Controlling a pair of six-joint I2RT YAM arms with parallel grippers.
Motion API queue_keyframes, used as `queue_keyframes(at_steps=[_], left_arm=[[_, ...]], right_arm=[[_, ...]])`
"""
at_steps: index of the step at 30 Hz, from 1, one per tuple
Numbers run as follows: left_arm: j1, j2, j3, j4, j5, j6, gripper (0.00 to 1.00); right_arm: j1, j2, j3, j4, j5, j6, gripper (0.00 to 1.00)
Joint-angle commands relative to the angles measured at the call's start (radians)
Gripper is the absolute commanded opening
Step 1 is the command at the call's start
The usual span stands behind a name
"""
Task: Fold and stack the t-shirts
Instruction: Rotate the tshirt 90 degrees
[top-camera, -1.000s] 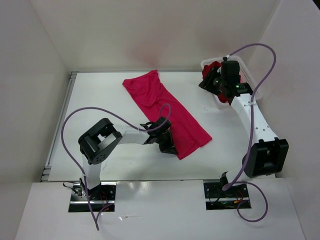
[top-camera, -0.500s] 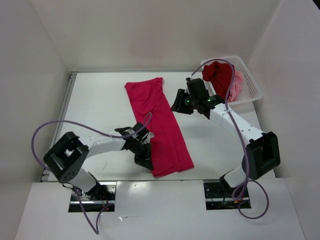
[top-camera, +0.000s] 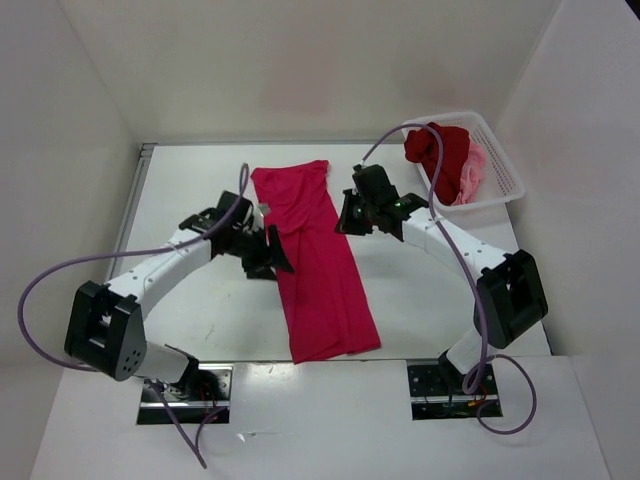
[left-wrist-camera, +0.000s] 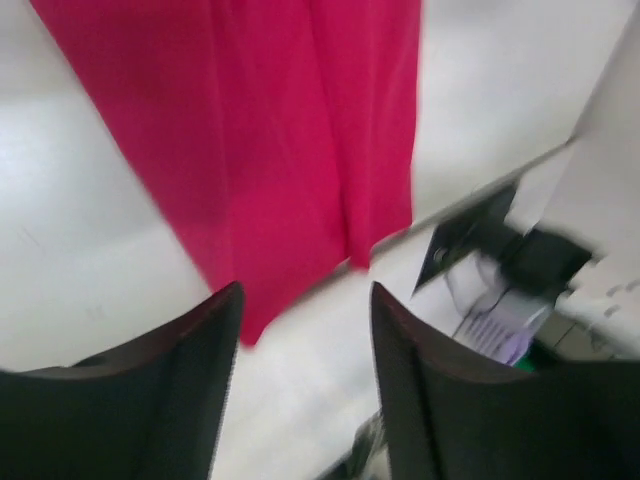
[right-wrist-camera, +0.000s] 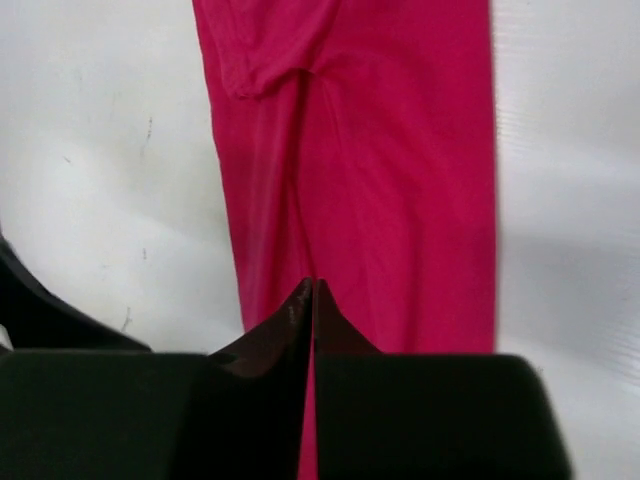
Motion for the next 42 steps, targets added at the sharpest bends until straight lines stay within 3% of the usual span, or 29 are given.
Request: queue_keyframes(at_steps=[1,5,11,16,20,25,29,42], left_arm=[[0.162,0.060,0.067,0.157,-0.030,0.007,0.59],[0.273,0.216,0.180,0.293,-0.115,-0.033,0.53],[0.282,0.483,0.500,0.293,-0.356,0.084,0.62],[0.302,0.673,0.694,0.275,-0.383,0.130,0.62],[0.321,0.788,0.785,0.285,-0.428,0.130,0.54],[0.321,0.893,0.935,0.274,-0.461,0.151,0.34],[0.321,0.992,1.088,0.244,-0.461,0.164,0.28],[0.321,1.174,1.281,0.297,-0.361,0.110,0.12]], right_arm=[[-0.002,0.014,0.016,0.074,0.025,-0.012,0.00],[-0.002,0.003,-0.008,0.083,0.005,-0.012,0.00],[-0.002,-0.023,-0.045,0.083,-0.014,-0.032,0.03],[-0.002,-0.050,-0.065,0.103,-0.028,-0.032,0.07],[-0.002,-0.061,-0.065,0.103,-0.028,-0.041,0.08],[-0.002,-0.070,-0.084,0.103,-0.038,-0.041,0.08],[-0.002,-0.080,-0.102,0.094,-0.038,-0.041,0.08],[-0.002,-0.068,-0.102,0.088,-0.016,-0.019,0.12]])
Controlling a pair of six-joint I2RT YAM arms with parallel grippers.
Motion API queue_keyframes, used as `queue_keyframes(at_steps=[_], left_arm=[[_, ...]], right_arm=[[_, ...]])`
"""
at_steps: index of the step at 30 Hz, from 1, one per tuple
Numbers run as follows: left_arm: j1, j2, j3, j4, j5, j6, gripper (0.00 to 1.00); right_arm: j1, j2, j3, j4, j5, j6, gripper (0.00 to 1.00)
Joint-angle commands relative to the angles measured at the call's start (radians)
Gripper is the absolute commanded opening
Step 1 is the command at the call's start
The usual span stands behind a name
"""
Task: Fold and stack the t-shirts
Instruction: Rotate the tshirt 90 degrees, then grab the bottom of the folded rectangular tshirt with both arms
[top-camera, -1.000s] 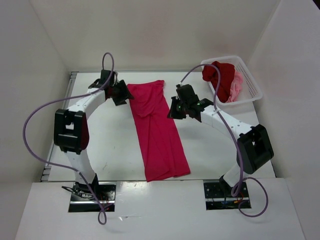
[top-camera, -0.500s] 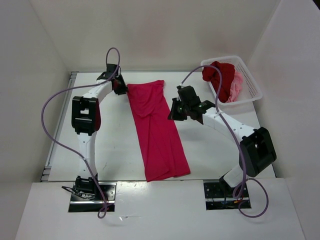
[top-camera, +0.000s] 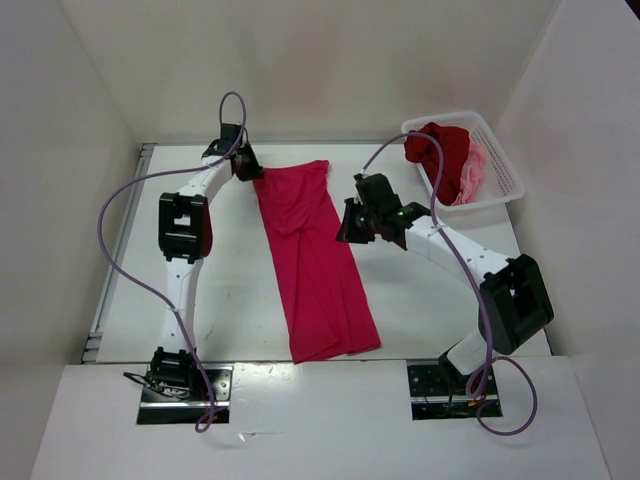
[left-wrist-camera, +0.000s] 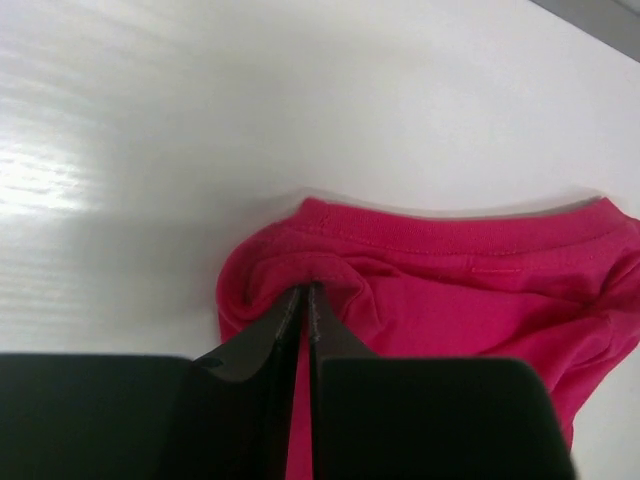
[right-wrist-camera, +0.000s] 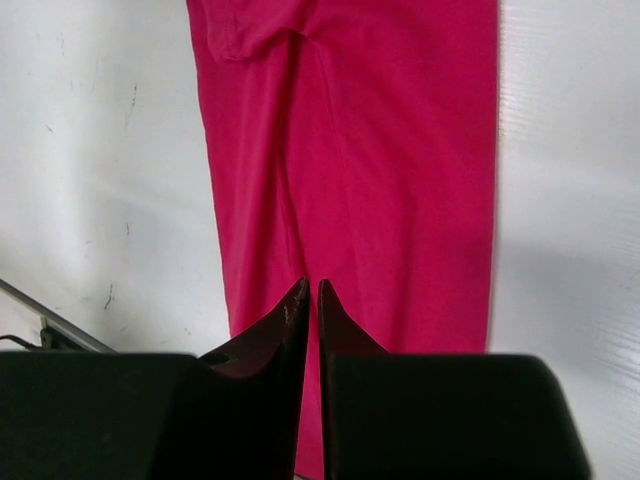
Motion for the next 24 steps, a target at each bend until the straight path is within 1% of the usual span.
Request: queue_keyframes(at_steps=[1,3,7,8,9,11,12,13,15,16,17,18,19,20,21,22,23,24], left_arm=[[-0.001,0.048,0.115,0.064,0.060,-0.030,0.11],[-0.001,0.084,0.157,0.082,0.073,-0.055,0.09],[0.008,0.131,0.268,0.134,0.098,-0.099,0.07],[0.008,0.143,0.293,0.134,0.110,-0.099,0.06],[0.008,0.144,0.337,0.143,0.110,-0.110,0.06],[0.008,0.144,0.376,0.143,0.110,-0.110,0.06],[0.008,0.144,0.393,0.143,0.110,-0.099,0.15],[0.008,0.118,0.393,0.143,0.119,-0.081,0.25],[0.008,0.081,0.393,0.130,0.120,-0.056,0.45],[0.008,0.029,0.393,0.093,0.106,-0.014,0.59],[0.008,-0.006,0.372,0.067,0.094,0.011,0.63],[0.008,-0.051,0.334,0.044,0.068,0.032,0.66],[0.008,-0.171,0.268,0.030,0.058,0.061,0.67],[-0.004,-0.253,0.167,0.045,0.058,0.062,0.66],[-0.005,-0.342,0.031,0.089,0.058,0.062,0.63],[-0.017,-0.510,-0.245,0.166,0.069,0.042,0.60],[-0.030,-0.583,-0.359,0.179,0.081,0.013,0.57],[-0.040,-0.646,-0.456,0.179,0.093,0.013,0.56]], right_arm=[[-0.001,-0.028,-0.006,0.036,0.018,0.008,0.12],[-0.001,-0.001,0.004,0.045,0.030,0.017,0.14],[-0.001,0.054,0.051,0.056,0.039,0.017,0.15],[-0.001,0.068,0.074,0.056,0.039,0.017,0.17],[-0.011,0.088,0.086,0.065,0.039,0.017,0.19],[-0.011,0.106,0.121,0.065,0.048,0.017,0.22],[-0.011,0.116,0.135,0.065,0.048,0.017,0.25],[-0.011,0.129,0.149,0.065,0.063,0.017,0.25],[-0.011,0.130,0.168,0.065,0.064,0.017,0.28],[-0.011,0.130,0.178,0.065,0.064,0.017,0.28],[-0.011,0.130,0.178,0.065,0.064,0.017,0.28],[-0.011,0.113,0.169,0.065,0.074,0.017,0.28],[-0.011,0.097,0.156,0.065,0.074,0.017,0.28],[-0.011,0.055,0.110,0.065,0.085,0.017,0.28],[-0.011,0.030,0.079,0.065,0.085,0.017,0.28],[-0.021,0.009,0.047,0.074,0.085,0.017,0.20],[-0.021,-0.030,-0.010,0.074,0.076,0.028,0.16],[-0.021,-0.047,-0.033,0.064,0.067,0.037,0.12]])
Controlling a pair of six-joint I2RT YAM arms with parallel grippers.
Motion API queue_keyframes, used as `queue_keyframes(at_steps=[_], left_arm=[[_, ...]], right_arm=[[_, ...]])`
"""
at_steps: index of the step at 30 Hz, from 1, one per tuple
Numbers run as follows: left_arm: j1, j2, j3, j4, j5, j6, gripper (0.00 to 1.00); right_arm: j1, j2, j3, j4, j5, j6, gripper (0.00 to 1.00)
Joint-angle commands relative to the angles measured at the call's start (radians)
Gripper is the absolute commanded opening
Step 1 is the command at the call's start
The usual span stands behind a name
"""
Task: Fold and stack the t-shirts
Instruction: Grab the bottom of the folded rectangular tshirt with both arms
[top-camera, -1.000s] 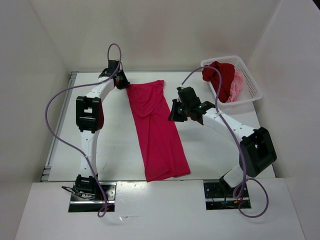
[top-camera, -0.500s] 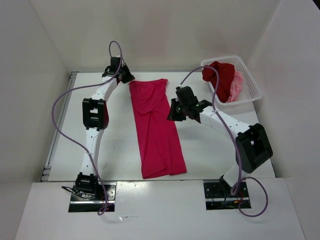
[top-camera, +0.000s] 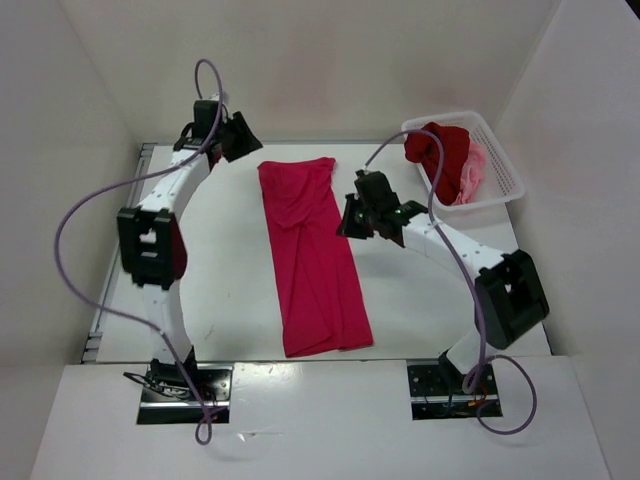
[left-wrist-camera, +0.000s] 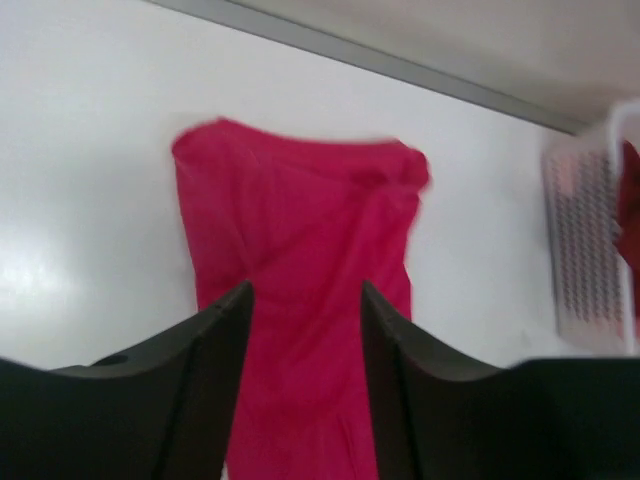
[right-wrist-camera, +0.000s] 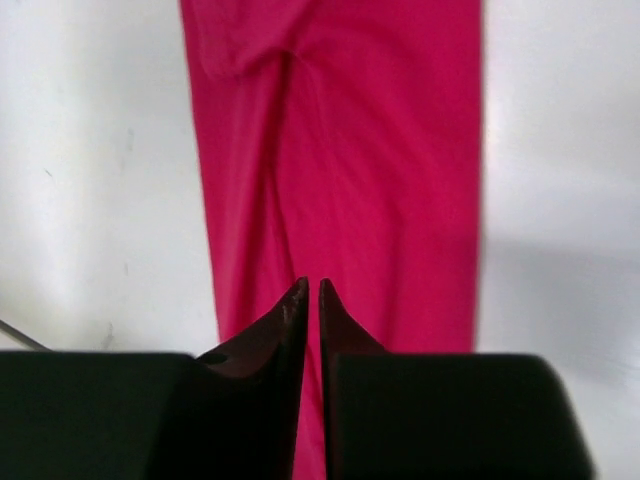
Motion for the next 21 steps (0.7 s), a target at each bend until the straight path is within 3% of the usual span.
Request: queue_keyframes(at_steps=[1,2,8,12,17,21], left_arm=[[-0.044,-0.345,-0.279,0.061,0.050,-0.001,0.52],[-0.067,-0.393,-0.434,0.046,0.070,-0.015,0.49],[-0.177,-0.726,-0.853,-0.149,0.201,-0.073,0.29],[-0.237,-0.901,-1.042,-0.293,0.254,-0.127,0.28],[-0.375,-1.020,-1.259,-0.302,0.377,-0.280,0.43],[-0.403,-1.091,-1.355,-0.302,0.399,-0.316,0.66]], right_arm=[[-0.010,-0.114,-0.092,0.016,-0.001,0.016,0.08],[-0.010,-0.128,-0.135,0.001,-0.012,0.025,0.04],[-0.010,-0.219,-0.230,-0.136,-0.012,0.035,0.01],[-0.010,-0.260,-0.287,-0.197,-0.036,0.081,0.19],[-0.010,-0.323,-0.382,-0.197,-0.131,0.224,0.30],[-0.019,-0.380,-0.473,-0.177,-0.194,0.317,0.32]])
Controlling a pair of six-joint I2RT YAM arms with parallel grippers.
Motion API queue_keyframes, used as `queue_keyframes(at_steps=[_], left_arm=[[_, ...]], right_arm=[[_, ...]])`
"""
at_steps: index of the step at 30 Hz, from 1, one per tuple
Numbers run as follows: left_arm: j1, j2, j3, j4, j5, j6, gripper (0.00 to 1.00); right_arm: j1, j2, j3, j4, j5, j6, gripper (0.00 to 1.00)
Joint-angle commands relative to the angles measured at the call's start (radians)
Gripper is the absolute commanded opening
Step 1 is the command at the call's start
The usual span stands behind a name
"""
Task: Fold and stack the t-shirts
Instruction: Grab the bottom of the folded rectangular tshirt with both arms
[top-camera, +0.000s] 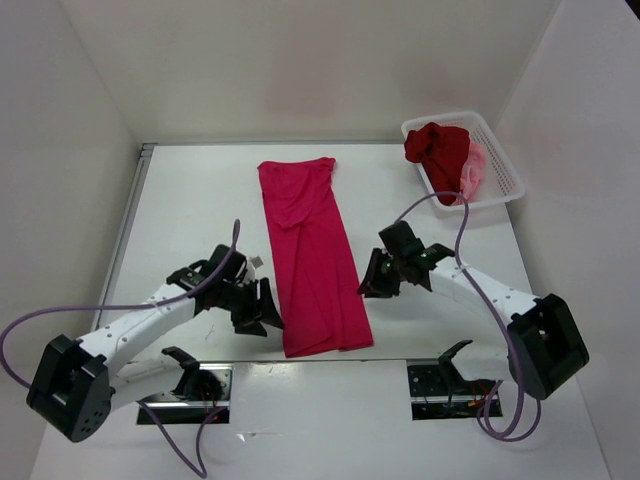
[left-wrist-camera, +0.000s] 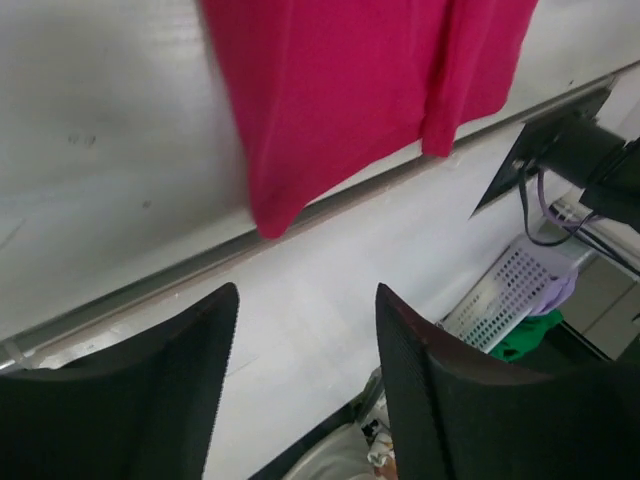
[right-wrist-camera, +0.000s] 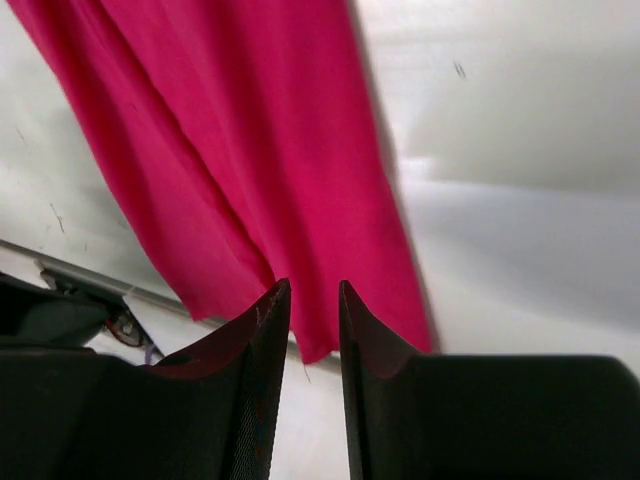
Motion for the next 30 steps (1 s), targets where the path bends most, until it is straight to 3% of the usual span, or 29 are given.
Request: queue_keyframes(at_steps=[1,7,12,19,25,30], left_arm=[[-0.012,-0.042,-0.064,-0.005,0.074,-0.077,0.67],[-0.055,-0.053,-0.159,0.105,0.091,-0.155,0.67],[-0.074,0.015,-0.138,0.148,0.053,-0.152,0.67],[-0.084,0.128,-0.098,0.203,-0.026,-0.128,0.56],[-0.135,0.191,-0.098,0.275,-0.057,-0.172,0.55],[-0.218,0.237,-0.098,0.308,-0.069,-0.209,0.55]], right_arm=[[-0.008,-0.079,-0.053,-0.036,-0.052,0.122,0.32],[-0.008,-0.148,-0.119,-0.075,-0.046,0.186,0.32],[-0.008,-0.197,-0.188,-0.066,-0.068,0.249,0.32],[0.006,-0.277,-0.294,-0.055,-0.078,0.320,0.27],[0.043,-0.375,-0.397,-0.035,-0.100,0.397,0.27],[0.052,-0.398,-0.428,0.006,-0.109,0.409,0.36]])
